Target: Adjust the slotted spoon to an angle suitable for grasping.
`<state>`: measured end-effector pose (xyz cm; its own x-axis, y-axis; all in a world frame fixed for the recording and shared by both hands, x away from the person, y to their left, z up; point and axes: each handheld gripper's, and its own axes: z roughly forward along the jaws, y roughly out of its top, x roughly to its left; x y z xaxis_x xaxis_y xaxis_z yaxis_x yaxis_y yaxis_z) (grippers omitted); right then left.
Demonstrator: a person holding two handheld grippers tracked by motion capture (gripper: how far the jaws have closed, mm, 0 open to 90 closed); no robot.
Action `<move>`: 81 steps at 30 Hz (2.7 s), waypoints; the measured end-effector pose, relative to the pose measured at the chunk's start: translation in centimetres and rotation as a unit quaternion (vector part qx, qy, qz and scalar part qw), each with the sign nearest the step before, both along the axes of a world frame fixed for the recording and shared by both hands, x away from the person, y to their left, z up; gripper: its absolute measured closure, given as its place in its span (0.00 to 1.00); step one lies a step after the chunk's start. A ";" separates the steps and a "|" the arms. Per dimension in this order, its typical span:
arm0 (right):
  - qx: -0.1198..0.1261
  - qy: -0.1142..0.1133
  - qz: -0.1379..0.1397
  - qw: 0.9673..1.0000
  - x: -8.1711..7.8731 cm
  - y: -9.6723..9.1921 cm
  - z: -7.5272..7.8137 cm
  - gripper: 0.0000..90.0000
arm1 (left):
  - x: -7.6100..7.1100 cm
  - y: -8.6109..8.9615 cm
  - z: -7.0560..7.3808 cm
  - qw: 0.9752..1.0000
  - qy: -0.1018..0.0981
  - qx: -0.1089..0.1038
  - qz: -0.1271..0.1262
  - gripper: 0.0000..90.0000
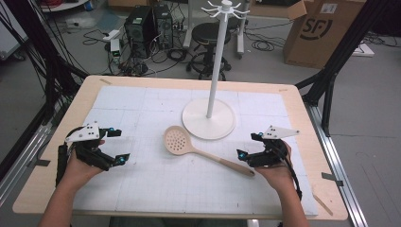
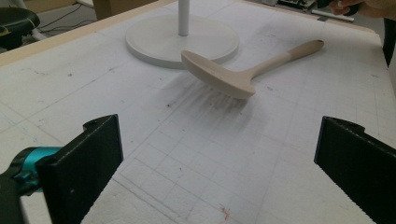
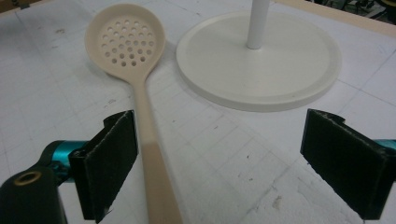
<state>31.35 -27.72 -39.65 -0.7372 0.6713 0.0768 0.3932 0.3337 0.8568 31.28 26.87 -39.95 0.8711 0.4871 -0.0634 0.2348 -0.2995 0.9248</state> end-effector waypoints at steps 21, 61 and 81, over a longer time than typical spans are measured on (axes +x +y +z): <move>-0.039 0.022 0.043 0.998 0.6 3.9 -0.8 0.11 | 0.0 -0.3 -0.1 1.000 0.002 0.006 -0.008 0.02; -0.144 0.088 0.076 0.983 1.4 8.3 -2.8 0.52 | 0.1 -0.3 -0.3 1.000 0.004 0.013 -0.009 0.02; -0.165 0.098 0.081 0.978 1.2 8.9 -3.1 0.69 | 0.1 -0.2 -0.2 1.000 0.005 0.013 -0.010 0.02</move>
